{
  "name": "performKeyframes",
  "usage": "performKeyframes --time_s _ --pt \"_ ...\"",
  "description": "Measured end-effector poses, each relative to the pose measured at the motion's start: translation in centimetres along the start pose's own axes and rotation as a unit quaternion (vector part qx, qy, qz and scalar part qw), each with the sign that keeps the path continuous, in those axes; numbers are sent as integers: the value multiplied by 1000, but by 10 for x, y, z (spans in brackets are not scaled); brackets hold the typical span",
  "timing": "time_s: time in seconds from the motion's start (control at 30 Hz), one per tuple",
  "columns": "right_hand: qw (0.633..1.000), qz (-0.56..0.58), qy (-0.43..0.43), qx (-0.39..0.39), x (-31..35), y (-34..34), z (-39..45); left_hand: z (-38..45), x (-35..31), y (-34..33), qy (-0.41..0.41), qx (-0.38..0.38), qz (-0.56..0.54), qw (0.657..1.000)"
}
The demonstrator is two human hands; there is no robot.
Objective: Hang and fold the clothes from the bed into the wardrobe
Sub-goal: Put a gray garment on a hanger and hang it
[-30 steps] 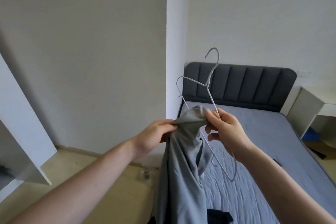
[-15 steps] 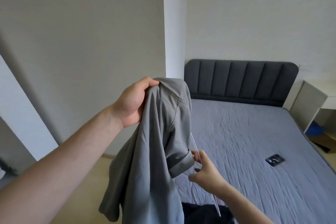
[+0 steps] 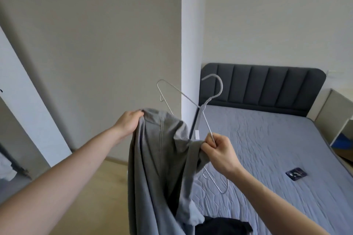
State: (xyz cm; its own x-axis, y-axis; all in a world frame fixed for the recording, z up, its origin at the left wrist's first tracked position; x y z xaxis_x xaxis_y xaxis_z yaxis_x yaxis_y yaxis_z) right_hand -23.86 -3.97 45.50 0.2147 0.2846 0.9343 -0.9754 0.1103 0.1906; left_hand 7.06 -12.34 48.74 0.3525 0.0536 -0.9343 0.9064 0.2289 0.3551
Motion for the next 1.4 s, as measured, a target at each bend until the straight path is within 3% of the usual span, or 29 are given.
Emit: performKeyframes --time_s 0.13,0.2,0.3,0.33,0.4,0.47,0.57,0.67,0.73,0.87,0.97,1.03,1.1,1.17,1.23,1.3,1.4 --pt "1000 -4 5 -28 25 5 14 8 47 -5 -11 11 160 987" --pt "999 1 2 -45 35 8 21 -7 47 -15 -55 -15 244 968" --pt "999 9 -12 -33 40 10 30 -60 29 -47 -146 -30 226 963" --pt "999 5 -19 -25 39 10 32 -80 27 -62 -152 -2 184 971" --pt "999 -9 -29 -29 36 11 33 -121 37 -100 -90 121 128 980" --pt "998 -16 -34 -45 34 13 32 -161 60 -138 -11 252 111 961" --pt "997 -2 -49 -64 30 20 31 -198 99 -170 25 312 176 933" --pt "995 2 -54 -81 30 33 34 -199 129 -183 15 292 219 931" --pt "995 -15 -48 -90 26 48 34 -182 142 -179 24 251 185 950" --pt "989 -109 -38 -94 3 87 24 -116 139 -122 41 64 99 992" --pt "980 -182 -74 -41 -33 105 13 -63 97 -66 -25 -54 115 992" --pt "975 -184 -122 -19 -58 113 7 -42 58 -48 -101 -38 105 989" --pt "971 -176 -160 -29 -72 123 6 -30 27 -44 -146 50 157 975" --pt "969 -177 -169 -40 -75 131 9 -25 18 -48 -144 158 307 927" --pt "969 -191 -156 -19 -69 130 14 -20 15 -46 -115 218 406 880" --pt "968 -216 -126 9 -59 124 19 -11 4 -40 -110 202 394 890" --pt "963 -252 -87 37 -41 117 26 -4 -5 -34 -58 183 252 949"
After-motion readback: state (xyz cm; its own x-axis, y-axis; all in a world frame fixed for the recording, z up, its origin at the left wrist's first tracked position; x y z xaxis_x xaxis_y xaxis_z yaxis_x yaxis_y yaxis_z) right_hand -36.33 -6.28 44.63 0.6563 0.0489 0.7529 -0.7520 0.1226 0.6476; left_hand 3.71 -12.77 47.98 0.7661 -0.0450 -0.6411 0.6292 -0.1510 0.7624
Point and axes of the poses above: each hand's wrist, its own z-axis towards the middle knuckle, its own y-axis out of the back of the hand, x = y × z, the point moved 8 cm from there along z, towards the middle knuckle, and after that the axes turned 6 degrees about -x, right-handed, at the moved point
